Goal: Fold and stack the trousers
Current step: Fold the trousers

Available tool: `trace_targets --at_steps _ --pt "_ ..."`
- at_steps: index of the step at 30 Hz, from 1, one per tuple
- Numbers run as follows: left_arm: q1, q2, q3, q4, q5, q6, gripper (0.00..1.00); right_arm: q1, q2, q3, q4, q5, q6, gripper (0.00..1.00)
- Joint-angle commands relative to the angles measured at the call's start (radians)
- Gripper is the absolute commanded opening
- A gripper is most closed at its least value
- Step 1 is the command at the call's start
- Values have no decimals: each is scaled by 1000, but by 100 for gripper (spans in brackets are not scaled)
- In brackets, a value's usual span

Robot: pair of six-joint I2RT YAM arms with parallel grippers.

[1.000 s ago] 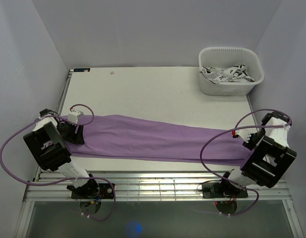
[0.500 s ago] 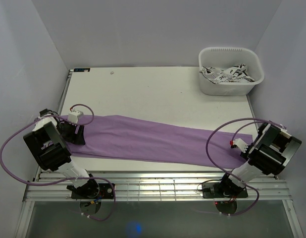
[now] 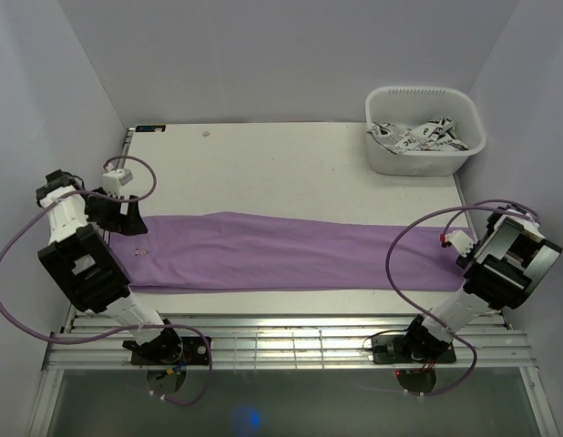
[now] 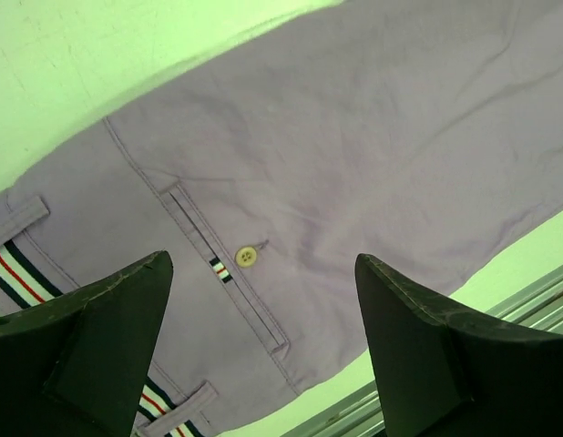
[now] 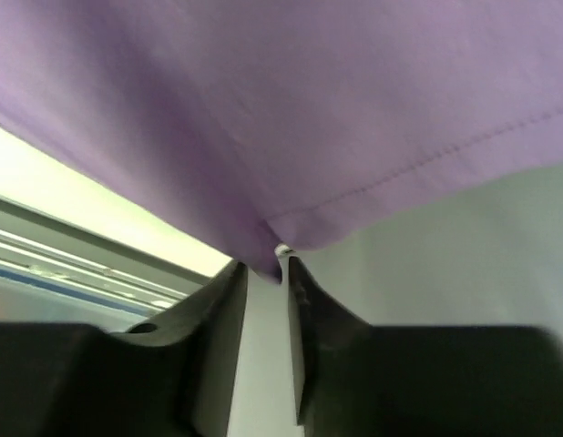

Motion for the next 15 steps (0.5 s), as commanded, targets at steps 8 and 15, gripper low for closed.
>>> trace_targets --at_steps 8,15 --pt "-61 55 -76 112 63 -159 94 146 -89 230 -178 -274 191 74" --pt "-120 26 -341 258 -90 -52 76 488 -188 345 -260 -655 497 55"
